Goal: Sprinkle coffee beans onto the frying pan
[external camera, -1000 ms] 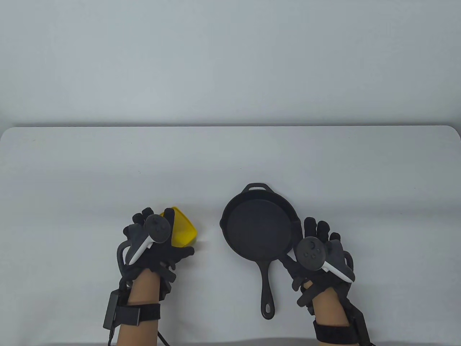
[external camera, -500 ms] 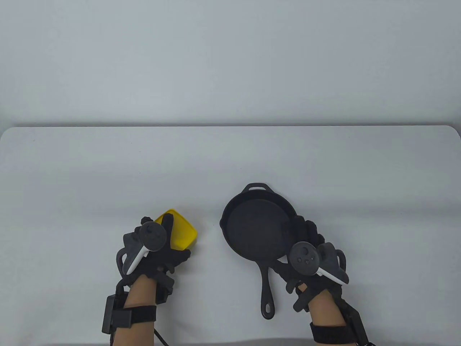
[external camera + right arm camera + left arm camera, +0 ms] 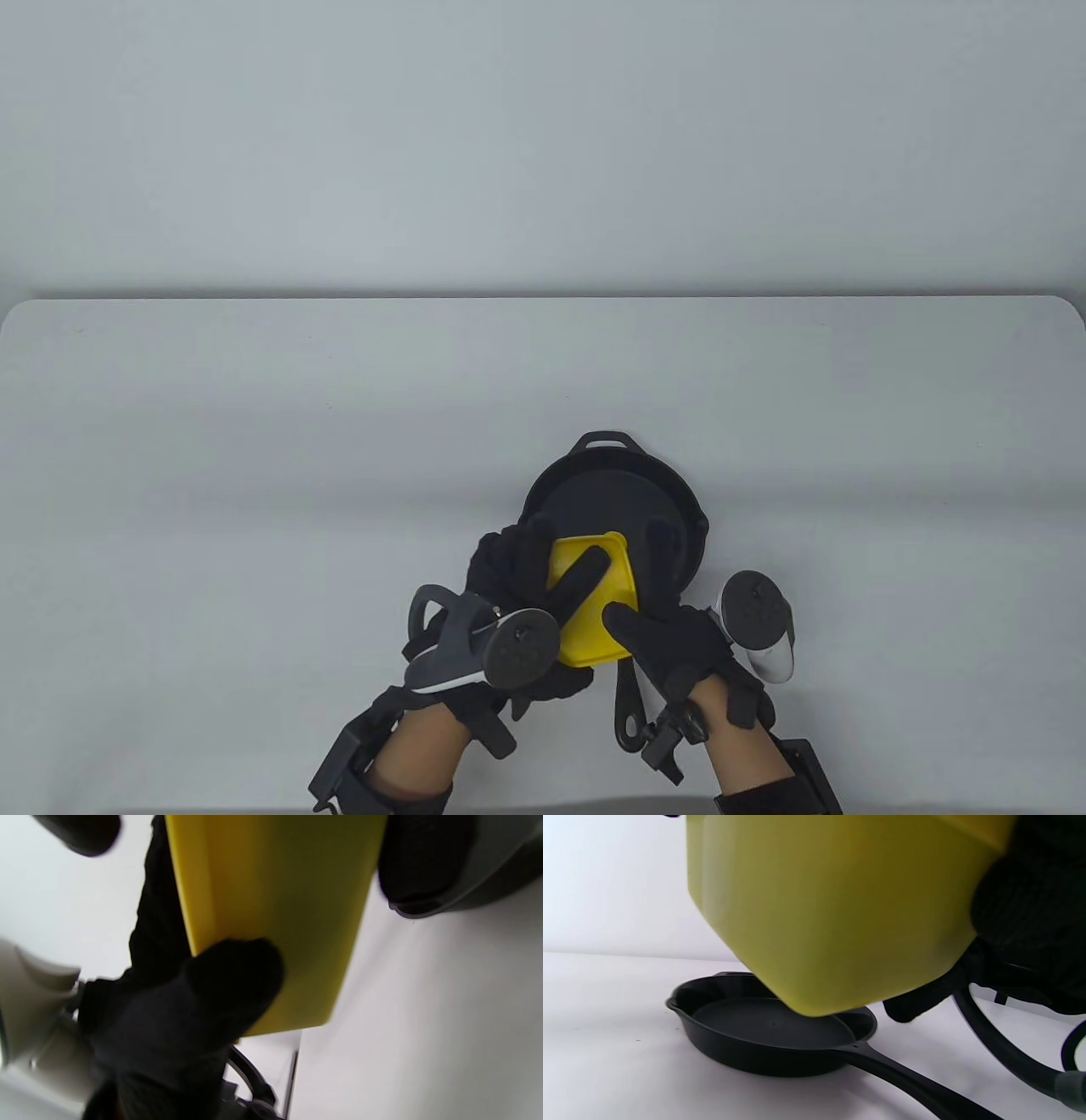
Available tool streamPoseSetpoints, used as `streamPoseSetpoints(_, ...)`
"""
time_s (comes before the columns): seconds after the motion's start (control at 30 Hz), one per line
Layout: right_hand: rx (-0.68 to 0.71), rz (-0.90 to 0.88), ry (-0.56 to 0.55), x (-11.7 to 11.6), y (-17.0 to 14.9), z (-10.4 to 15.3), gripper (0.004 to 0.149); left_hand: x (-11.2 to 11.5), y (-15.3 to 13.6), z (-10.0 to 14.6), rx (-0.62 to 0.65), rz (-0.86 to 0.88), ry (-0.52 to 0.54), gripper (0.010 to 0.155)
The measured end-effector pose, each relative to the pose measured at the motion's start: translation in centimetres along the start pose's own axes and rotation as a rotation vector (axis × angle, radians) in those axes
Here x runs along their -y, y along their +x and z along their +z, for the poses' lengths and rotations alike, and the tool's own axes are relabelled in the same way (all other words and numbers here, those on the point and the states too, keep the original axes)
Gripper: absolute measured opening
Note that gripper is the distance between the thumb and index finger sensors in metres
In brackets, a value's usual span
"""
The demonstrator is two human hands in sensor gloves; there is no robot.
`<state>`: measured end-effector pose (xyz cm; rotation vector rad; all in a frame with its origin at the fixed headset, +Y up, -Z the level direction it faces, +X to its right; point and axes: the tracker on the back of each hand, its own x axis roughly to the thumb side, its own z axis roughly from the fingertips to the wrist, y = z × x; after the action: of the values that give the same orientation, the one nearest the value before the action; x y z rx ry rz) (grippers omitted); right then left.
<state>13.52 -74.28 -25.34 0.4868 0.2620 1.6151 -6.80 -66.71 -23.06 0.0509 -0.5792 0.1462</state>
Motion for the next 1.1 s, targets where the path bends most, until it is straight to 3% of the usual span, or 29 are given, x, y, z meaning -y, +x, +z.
streamPoseSetpoints(0.03,-0.022,0.006,-0.066,0.1,-0.3,0.0,0.084,0.1,-0.1,0.0,0.009,0.022,0.008,0.110)
streamPoseSetpoints(0.1,-0.012,0.019,-0.044,0.4,-0.3,-0.2,0.071,0.6,-0.2,0.4,-0.010,0.077,0.020,0.109)
streamPoseSetpoints(0.27,-0.041,0.050,-0.150,0.2,0.3,0.3,0.067,1.5,-1.5,2.0,0.004,0.199,0.079,0.106)
streamPoseSetpoints(0.43,-0.015,-0.112,-0.183,0.8,-0.2,0.5,0.067,2.8,-4.1,3.7,-0.040,0.666,0.306,0.102)
streamPoseSetpoints(0.67,0.022,-0.194,-0.162,1.0,-0.1,0.6,0.067,6.7,-4.5,2.9,-0.029,1.404,0.280,0.096)
streamPoseSetpoints(0.77,0.010,-0.224,-0.129,0.6,-0.3,0.5,0.067,7.8,-4.0,2.6,-0.021,1.621,0.236,0.094)
streamPoseSetpoints(1.1,0.007,-0.112,-0.039,-0.7,-0.3,-0.2,0.074,9.3,-4.1,2.8,-0.082,1.763,0.228,0.087)
